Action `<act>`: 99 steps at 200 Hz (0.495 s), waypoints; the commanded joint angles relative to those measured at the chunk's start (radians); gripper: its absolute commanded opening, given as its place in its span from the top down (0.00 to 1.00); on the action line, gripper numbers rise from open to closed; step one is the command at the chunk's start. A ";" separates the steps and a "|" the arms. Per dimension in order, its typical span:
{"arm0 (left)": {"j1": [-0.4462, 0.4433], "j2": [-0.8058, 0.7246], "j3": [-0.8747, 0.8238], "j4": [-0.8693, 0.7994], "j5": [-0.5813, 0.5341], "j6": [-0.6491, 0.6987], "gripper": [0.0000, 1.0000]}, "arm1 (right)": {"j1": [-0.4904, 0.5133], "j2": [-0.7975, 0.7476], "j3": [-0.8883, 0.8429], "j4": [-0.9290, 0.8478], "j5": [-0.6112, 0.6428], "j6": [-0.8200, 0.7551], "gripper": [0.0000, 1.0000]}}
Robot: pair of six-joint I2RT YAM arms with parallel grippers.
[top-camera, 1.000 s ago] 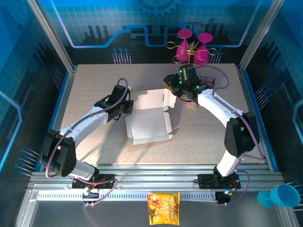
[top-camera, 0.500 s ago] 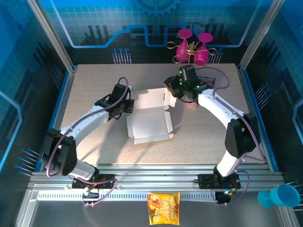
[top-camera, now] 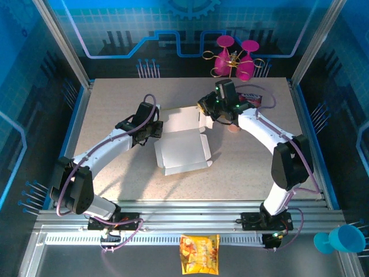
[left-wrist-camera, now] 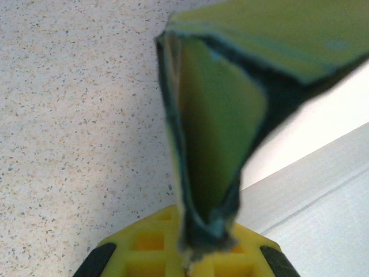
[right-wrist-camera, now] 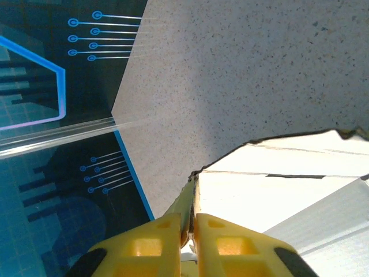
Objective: Fold the paper box
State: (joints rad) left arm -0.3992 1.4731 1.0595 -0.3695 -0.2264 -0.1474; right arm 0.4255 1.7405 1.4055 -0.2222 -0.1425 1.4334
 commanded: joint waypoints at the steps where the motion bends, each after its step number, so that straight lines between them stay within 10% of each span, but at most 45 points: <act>1: 0.005 -0.001 0.039 -0.003 0.019 0.002 1.00 | 0.013 -0.005 -0.023 0.047 0.001 0.053 0.94; 32: 0.006 -0.006 0.050 -0.013 0.031 -0.014 1.00 | 0.012 -0.026 -0.045 0.117 0.020 0.101 1.00; 62: 0.036 0.000 0.109 -0.084 0.077 -0.039 1.00 | -0.006 -0.102 -0.065 0.169 0.068 -0.001 0.56; 99: 0.088 0.040 0.237 -0.250 0.157 -0.054 1.00 | -0.065 -0.254 -0.206 0.095 0.056 -0.252 0.51</act>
State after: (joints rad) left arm -0.3450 1.4799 1.1973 -0.4835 -0.1471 -0.1684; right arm 0.4065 1.6009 1.2690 -0.0853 -0.0948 1.3781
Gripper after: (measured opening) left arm 0.048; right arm 0.499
